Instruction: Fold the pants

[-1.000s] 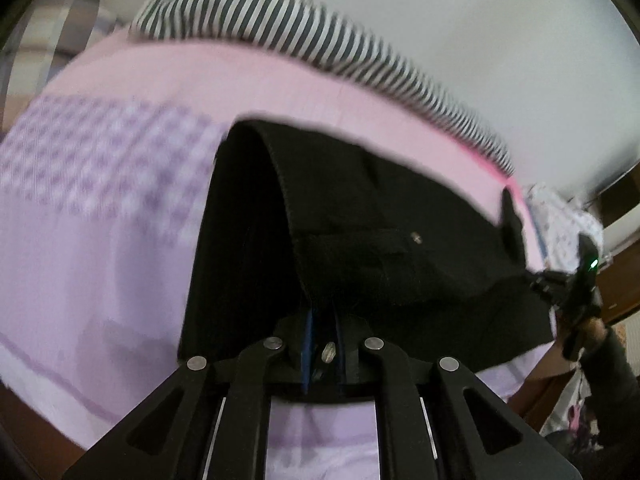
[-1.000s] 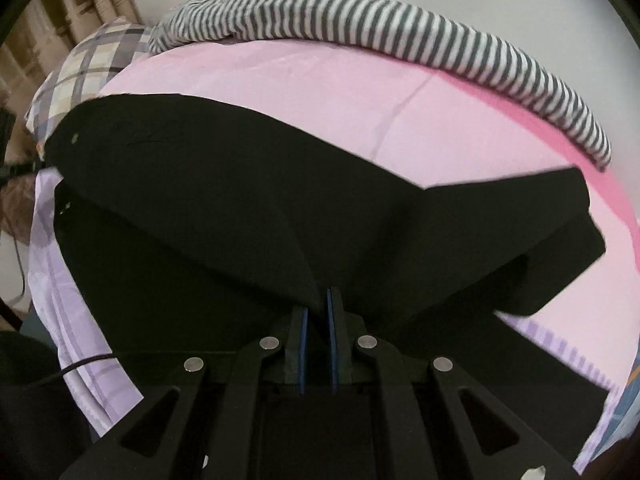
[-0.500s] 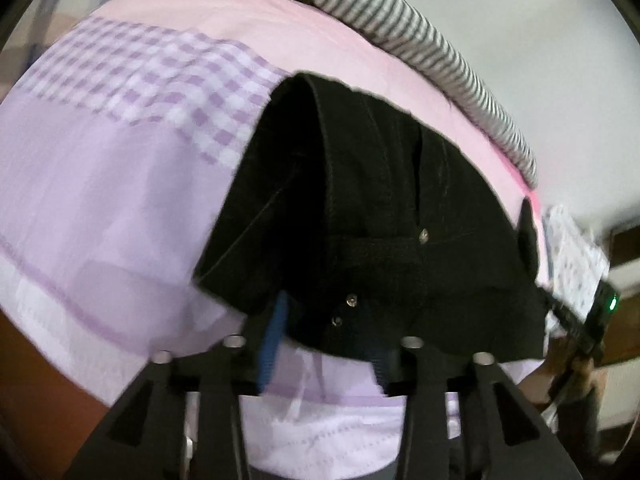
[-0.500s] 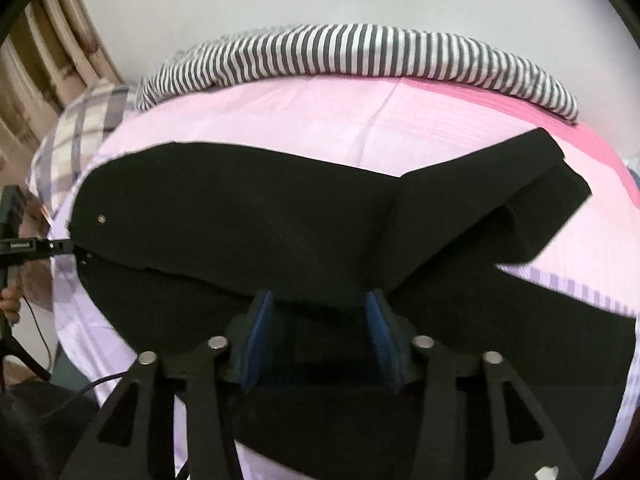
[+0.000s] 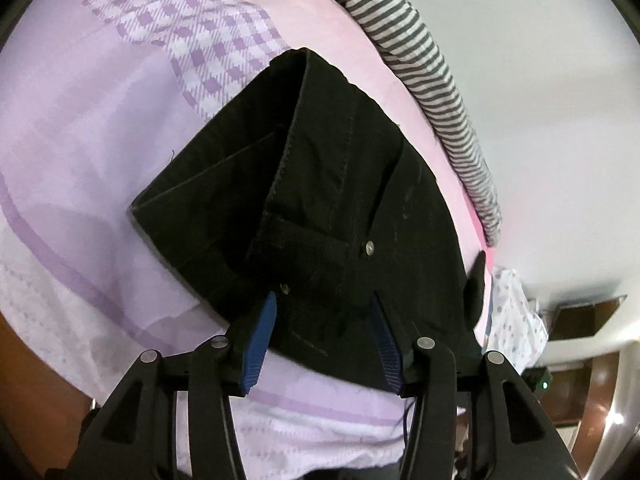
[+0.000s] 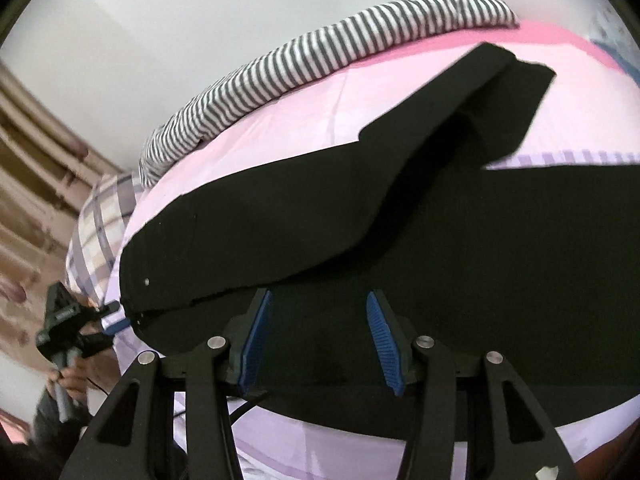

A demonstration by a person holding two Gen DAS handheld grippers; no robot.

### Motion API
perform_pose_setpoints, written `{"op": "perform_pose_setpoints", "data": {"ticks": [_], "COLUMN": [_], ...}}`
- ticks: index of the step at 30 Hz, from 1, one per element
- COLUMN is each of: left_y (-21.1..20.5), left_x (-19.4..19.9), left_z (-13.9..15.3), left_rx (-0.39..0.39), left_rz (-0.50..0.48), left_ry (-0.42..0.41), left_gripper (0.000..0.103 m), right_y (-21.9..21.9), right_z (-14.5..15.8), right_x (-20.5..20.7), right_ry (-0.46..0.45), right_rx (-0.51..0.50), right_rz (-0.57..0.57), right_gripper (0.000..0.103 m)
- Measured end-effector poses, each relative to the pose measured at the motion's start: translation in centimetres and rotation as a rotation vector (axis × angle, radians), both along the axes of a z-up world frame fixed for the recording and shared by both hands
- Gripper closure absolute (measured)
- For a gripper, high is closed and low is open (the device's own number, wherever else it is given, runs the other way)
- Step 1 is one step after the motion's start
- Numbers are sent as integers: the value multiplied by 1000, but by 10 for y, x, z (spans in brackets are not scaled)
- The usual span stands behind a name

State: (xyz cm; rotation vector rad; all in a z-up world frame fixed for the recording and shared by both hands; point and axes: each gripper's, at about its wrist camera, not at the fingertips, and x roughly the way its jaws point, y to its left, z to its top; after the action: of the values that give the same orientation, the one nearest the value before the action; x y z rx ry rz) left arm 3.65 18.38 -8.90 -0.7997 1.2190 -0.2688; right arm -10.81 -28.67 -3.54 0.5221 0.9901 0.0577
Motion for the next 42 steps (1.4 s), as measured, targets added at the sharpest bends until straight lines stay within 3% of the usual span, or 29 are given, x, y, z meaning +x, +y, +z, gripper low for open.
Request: {"op": "perform_pose_setpoints", "data": {"ticks": [12, 14, 16, 20, 27, 36, 42], "left_y": [0, 1, 1, 1, 0, 2, 3], "left_x": [11, 12, 13, 14, 19, 26, 36], "left_z": [-21, -21, -23, -23, -20, -13, 5], "left_rx": [-18, -23, -16, 9, 41, 99, 157], "left_rz": [90, 108, 107, 100, 89, 53, -9], "left_ry": [-10, -23, -23, -30, -24, -21, -61], "left_gripper": [54, 58, 71, 76, 76, 79, 81], "right_y": [-41, -47, -51, -61, -85, -107, -94], "right_z": [-24, -26, -24, -24, -32, -16, 27], "right_x": [7, 12, 18, 35, 76, 108, 80], "right_ry": [23, 23, 8, -14, -13, -20, -61], "right_rx": [91, 116, 116, 137, 172, 91, -113], "right_rz": [-189, -209, -221, -249, -296, -336, -317], "right_gripper": [58, 58, 58, 60, 80, 99, 99]}}
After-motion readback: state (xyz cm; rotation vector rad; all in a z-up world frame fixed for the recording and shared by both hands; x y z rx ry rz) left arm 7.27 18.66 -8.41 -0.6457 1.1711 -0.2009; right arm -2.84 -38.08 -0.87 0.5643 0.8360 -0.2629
